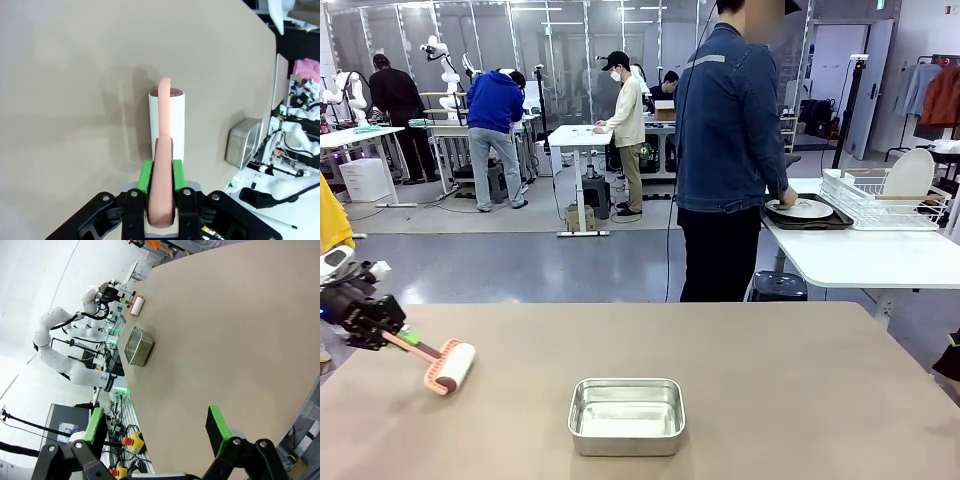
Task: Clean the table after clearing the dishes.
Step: When the right (or left) Handle tray is removed, use the right hand (or left hand) to clean the right (or left) side of the table with the Lint Roller.
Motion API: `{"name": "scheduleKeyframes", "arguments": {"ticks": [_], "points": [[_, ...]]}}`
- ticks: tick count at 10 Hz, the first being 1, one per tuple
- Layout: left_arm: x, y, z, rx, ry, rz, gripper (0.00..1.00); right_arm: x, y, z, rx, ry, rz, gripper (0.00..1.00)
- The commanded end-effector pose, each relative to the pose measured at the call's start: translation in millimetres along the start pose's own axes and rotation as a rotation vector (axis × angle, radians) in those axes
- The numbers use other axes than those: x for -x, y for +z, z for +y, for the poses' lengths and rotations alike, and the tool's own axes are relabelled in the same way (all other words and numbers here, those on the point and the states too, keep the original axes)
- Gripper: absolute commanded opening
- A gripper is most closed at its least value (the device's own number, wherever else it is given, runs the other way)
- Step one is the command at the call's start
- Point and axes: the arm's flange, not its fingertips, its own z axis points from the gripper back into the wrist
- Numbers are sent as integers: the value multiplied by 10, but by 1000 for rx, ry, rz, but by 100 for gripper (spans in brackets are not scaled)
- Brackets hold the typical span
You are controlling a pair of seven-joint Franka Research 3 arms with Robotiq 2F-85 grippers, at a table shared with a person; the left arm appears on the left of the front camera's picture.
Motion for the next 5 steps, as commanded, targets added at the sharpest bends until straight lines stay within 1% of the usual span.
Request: {"name": "scheduleKeyframes", "arguments": {"ticks": [1,3,5], "points": [[52,174,337,-57,-12,25,21,23,-25,28,1,19,2,100],[169,473,500,-103,-19,8,21,23,-25,28,1,19,2,100],[331,763,529,-162,-21,-12,21,23,-25,28,1,19,2,100]]}}
